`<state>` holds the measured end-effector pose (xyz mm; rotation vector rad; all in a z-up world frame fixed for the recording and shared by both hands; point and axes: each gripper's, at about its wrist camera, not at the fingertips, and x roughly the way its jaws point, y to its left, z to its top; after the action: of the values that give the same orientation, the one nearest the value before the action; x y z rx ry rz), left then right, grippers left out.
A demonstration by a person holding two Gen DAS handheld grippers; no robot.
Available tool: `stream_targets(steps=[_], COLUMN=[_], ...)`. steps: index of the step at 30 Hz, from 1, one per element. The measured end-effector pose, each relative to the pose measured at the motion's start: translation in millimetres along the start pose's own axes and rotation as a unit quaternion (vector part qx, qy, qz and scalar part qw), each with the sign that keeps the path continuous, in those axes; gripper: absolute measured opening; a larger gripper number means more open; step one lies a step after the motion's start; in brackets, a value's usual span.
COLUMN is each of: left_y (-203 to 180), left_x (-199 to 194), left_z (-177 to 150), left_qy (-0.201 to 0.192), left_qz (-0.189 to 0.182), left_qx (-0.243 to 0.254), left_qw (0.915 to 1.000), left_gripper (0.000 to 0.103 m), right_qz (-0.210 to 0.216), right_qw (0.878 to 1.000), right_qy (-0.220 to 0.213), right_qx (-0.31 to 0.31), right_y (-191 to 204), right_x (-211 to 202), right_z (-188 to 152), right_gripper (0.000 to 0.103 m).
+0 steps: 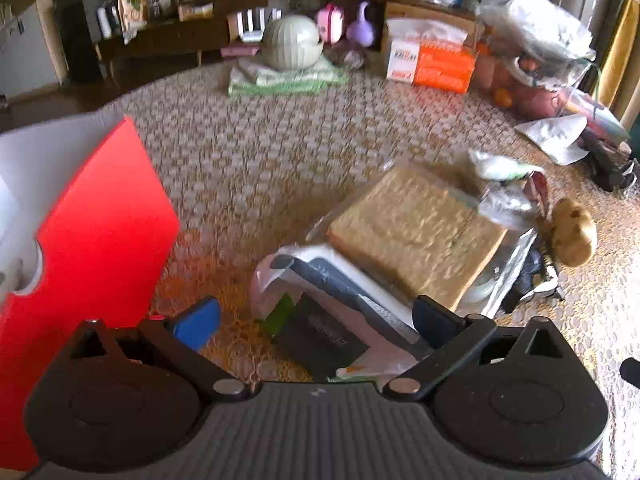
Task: Organize objects
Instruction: 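Grasp white plastic package with left tool while right tool approaches red toy keychain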
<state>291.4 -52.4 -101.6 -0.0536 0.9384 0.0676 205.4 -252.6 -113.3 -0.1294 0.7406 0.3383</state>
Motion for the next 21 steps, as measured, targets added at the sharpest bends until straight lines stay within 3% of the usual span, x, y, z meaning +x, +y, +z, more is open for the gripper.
stream_targets(steps=[14,21], left_y=[11,11], left_x=[10,2], left_z=[-16,-19], left_qy=[0.009,0.003], left_qz=[-0.062,-0.093], left_qx=[-0.009,-0.012], left_qw=[0.9980,0.9956], left_gripper=[0.102,0.077], right_qz=[0.006,-0.005], right_qw=[0.999,1.000], right_qy=[0.027,0.025], right_qx=[0.017,0.015], right_y=[-2,-2], right_x=[24,23], right_z=[-4,-3], right_gripper=[0.084,0.067])
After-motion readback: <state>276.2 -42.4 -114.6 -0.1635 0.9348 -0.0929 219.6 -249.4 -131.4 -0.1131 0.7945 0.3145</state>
